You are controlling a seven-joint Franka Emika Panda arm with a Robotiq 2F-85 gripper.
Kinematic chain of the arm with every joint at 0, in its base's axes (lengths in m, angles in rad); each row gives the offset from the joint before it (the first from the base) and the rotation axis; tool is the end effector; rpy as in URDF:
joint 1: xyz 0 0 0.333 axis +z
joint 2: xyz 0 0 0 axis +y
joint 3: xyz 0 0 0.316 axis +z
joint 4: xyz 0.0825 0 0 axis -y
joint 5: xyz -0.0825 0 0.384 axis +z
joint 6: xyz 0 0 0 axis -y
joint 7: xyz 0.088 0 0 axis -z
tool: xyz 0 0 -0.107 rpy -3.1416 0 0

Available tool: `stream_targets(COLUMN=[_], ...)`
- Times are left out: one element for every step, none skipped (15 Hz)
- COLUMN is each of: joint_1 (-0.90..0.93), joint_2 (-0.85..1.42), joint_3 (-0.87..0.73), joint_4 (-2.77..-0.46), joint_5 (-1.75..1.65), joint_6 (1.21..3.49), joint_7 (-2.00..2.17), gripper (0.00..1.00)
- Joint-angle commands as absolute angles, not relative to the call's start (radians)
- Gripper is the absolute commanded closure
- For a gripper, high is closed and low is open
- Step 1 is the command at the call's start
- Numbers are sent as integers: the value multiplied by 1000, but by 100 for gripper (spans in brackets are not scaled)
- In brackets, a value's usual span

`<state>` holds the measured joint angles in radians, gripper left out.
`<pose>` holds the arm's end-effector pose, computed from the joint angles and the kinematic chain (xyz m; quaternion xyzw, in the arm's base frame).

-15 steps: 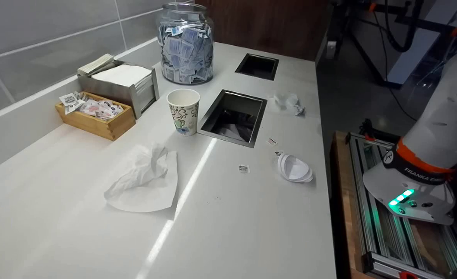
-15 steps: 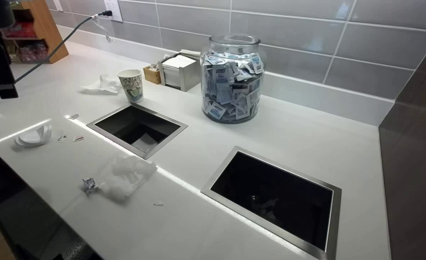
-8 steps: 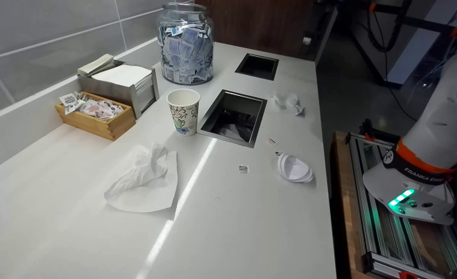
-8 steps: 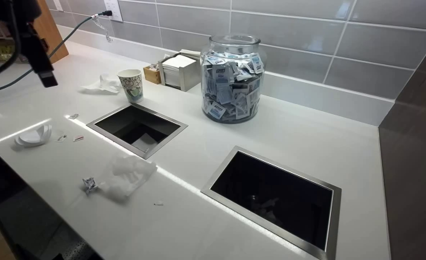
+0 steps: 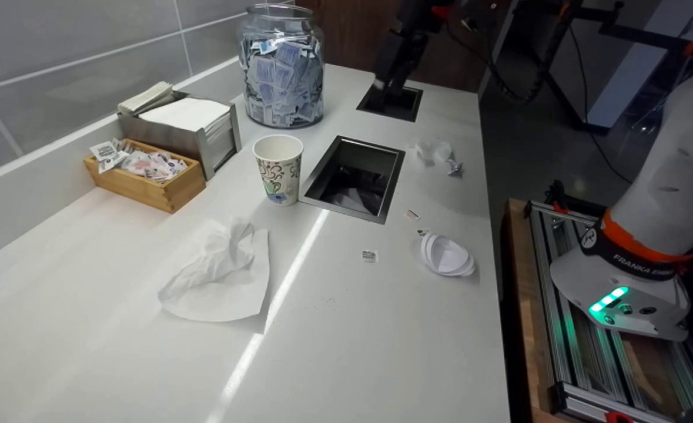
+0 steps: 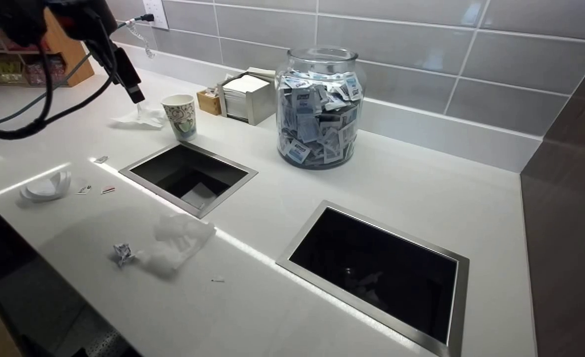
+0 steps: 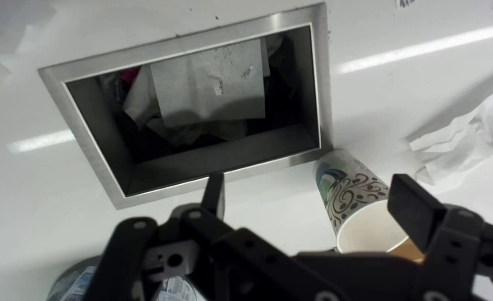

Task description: Put the cup upside down

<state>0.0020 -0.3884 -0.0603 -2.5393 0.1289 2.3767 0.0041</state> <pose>0.4322 -0.0241 0.4305 -0.9893 0.0711 -0.1131 0.0581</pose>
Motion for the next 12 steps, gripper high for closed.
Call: stream_targets(joint_1=[18, 6, 8, 8, 7, 5, 4, 4, 4, 4, 4, 17], joint_2=[-239, -318, -294, -288, -290, -294, -299, -301, -301, -301, -301, -282], joint_3=[-19, -30, -24, -23, -24, -24, -25, -25, -25, -25, -25, -31], joint_4=[-2469, -2513, -2504, -2501, -2500, -2500, -2500, -2500, -2500, -2500, -2500, -2495], joint_5=[174, 142, 142, 142, 142, 141, 141, 141, 141, 141, 141, 166], joint_6=[2476, 2440, 2451, 2451, 2451, 2451, 2451, 2451, 2451, 2451, 2451, 2482], joint_7=[100, 56, 63, 63, 63, 62, 62, 62, 62, 62, 62, 37], gripper=[0, 0, 0, 0, 0, 0, 0, 0, 0, 0, 0, 0])
